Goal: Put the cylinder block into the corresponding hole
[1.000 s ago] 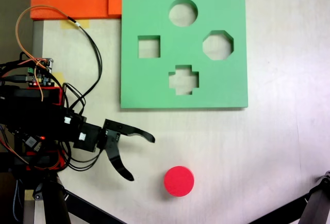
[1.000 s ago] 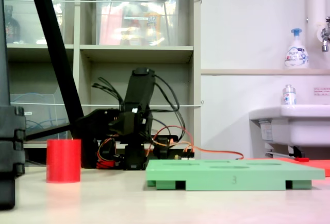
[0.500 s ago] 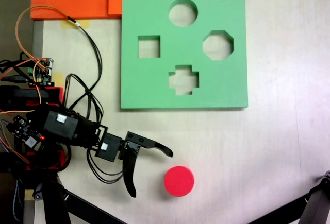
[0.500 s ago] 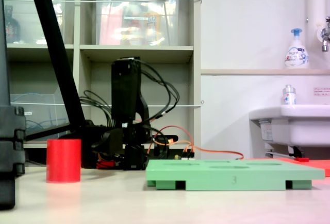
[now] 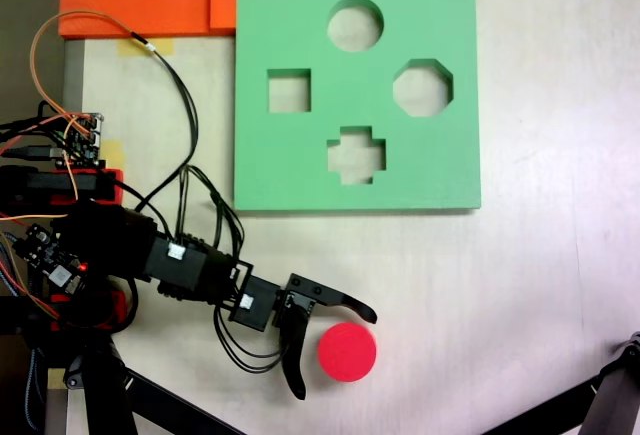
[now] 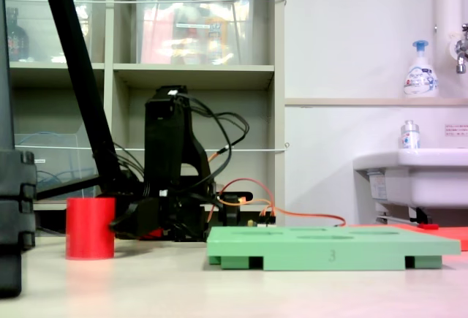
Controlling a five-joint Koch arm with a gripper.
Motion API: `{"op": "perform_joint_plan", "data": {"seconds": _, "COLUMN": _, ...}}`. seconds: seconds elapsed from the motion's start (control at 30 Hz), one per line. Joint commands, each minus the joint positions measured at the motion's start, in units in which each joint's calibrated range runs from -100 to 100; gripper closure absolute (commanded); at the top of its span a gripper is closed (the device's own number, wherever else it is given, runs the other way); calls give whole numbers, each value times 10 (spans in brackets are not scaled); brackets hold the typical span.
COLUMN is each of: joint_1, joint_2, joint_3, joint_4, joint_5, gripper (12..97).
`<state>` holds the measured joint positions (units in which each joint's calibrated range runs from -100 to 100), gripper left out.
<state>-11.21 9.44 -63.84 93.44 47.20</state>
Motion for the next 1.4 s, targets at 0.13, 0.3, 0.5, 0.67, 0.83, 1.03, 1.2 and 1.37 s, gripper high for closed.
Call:
{"op": "perform_joint_plan", "data": {"seconds": 0.13, "joint_1": -3, "joint_2": 48, "joint_3": 74, "joint_4": 66, "joint_5": 8, "gripper": 205}}
{"op": "perform_joint_plan", "data": {"seconds": 0.3, "joint_1": -4, "joint_2": 77, "joint_3": 106, "joint_4": 66, "joint_5": 13, "gripper": 207}}
{"op": "perform_joint_plan", "data": {"seconds": 0.5, "joint_1": 0, "joint_2": 96, "joint_3": 115, "joint_4": 66, "joint_5": 13, "gripper": 272}}
{"op": "perform_joint_plan", "data": {"seconds": 0.67, "joint_1": 0, "joint_2": 94, "joint_3": 115, "joint_4": 66, "joint_5": 13, "gripper": 366}}
{"op": "perform_joint_plan", "data": {"seconds": 0.83, "joint_1": 3, "joint_2": 90, "joint_3": 115, "joint_4": 66, "joint_5": 12, "gripper": 487}}
{"op": "perform_joint_plan", "data": {"seconds": 1.03, "joint_1": 6, "joint_2": 83, "joint_3": 114, "joint_4": 66, "joint_5": 11, "gripper": 596}}
{"op": "perform_joint_plan", "data": {"seconds": 1.2, "joint_1": 9, "joint_2": 83, "joint_3": 115, "joint_4": 66, "joint_5": 6, "gripper": 660}}
{"op": "perform_joint_plan", "data": {"seconds": 1.37, "joint_1": 9, "joint_2": 83, "joint_3": 108, "joint_4": 66, "joint_5": 1, "gripper": 721}}
